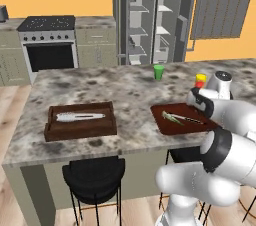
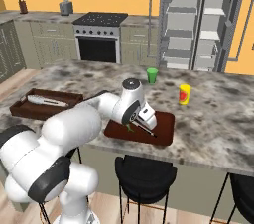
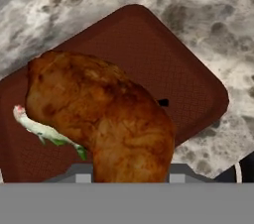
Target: Gather the garlic and mushroom from the fridge and place them on a tray on the dining counter. Then gather the chicken drumstick and fish from the fridge and place them on the other tray.
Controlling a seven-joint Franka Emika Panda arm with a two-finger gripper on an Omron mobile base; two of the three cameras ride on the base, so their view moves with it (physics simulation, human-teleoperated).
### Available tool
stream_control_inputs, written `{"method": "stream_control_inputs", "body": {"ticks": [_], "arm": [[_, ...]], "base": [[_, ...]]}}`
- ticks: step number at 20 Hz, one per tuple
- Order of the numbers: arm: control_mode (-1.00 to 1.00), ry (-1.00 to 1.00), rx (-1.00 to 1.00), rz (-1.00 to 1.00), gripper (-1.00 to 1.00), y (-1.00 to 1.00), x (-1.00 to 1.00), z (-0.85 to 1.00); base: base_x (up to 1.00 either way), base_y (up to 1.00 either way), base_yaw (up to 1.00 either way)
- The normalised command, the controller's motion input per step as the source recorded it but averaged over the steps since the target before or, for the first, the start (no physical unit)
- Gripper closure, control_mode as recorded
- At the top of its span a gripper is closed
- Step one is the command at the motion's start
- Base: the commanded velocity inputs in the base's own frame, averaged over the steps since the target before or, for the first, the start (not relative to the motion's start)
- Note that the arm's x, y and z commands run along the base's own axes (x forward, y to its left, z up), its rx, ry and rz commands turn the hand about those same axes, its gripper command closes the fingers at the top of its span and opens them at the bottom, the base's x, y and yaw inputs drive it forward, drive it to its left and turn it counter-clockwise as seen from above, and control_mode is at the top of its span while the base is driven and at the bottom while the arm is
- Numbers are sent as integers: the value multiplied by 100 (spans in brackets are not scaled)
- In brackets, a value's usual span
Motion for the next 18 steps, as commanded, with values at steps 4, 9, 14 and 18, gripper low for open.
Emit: {"method": "stream_control_inputs", "body": {"ticks": [4,9,14,18], "arm": [[-100,6,0,0,100,-1,40,-31],[-100,5,0,0,100,0,34,-33],[-100,3,0,1,100,-1,34,-35],[-100,1,0,1,100,-1,33,-32]], "base": [[0,0,0],[0,0,0],[0,0,0],[0,0,0]]}}
